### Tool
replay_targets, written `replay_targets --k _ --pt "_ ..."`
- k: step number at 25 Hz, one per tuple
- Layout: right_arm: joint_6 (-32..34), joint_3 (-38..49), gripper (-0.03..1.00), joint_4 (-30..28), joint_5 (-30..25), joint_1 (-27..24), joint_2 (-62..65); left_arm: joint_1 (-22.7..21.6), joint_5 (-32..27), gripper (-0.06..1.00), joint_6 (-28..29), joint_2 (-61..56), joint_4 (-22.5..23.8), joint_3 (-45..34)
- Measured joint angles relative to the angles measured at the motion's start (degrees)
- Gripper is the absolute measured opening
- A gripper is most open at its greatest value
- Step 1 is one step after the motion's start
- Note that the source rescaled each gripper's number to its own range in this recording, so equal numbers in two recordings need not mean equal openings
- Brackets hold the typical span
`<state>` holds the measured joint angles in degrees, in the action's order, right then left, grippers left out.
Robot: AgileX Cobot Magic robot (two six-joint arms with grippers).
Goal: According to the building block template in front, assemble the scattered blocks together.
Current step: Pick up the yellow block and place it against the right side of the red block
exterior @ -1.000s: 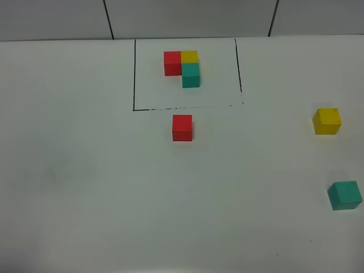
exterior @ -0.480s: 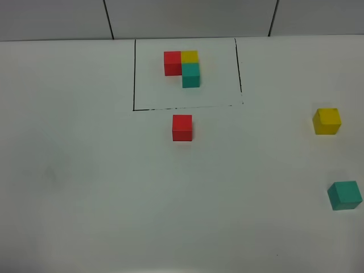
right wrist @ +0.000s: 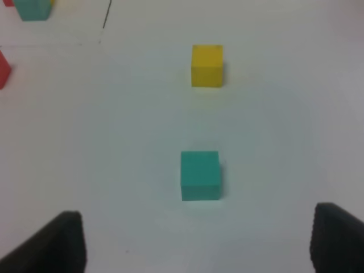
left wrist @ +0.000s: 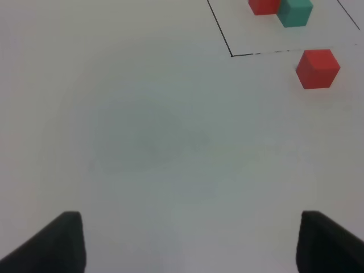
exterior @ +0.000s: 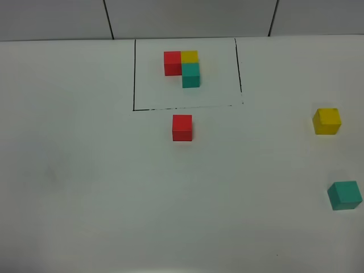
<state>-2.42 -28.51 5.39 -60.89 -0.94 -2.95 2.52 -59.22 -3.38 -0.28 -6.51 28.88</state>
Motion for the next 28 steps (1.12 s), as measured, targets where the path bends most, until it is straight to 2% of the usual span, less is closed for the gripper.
replay_targets --k 22,28 --pt "0.0 0.0 0.66 0.02 0.0 0.0 -0.13 0.0 0.0 0.81 0.0 0.0 0.0 0.0" --pt "0.96 -0.3 0.66 0.02 -0.05 0.0 -7.52 0.0 0.0 0.81 0.0 0.0 0.0 0.0"
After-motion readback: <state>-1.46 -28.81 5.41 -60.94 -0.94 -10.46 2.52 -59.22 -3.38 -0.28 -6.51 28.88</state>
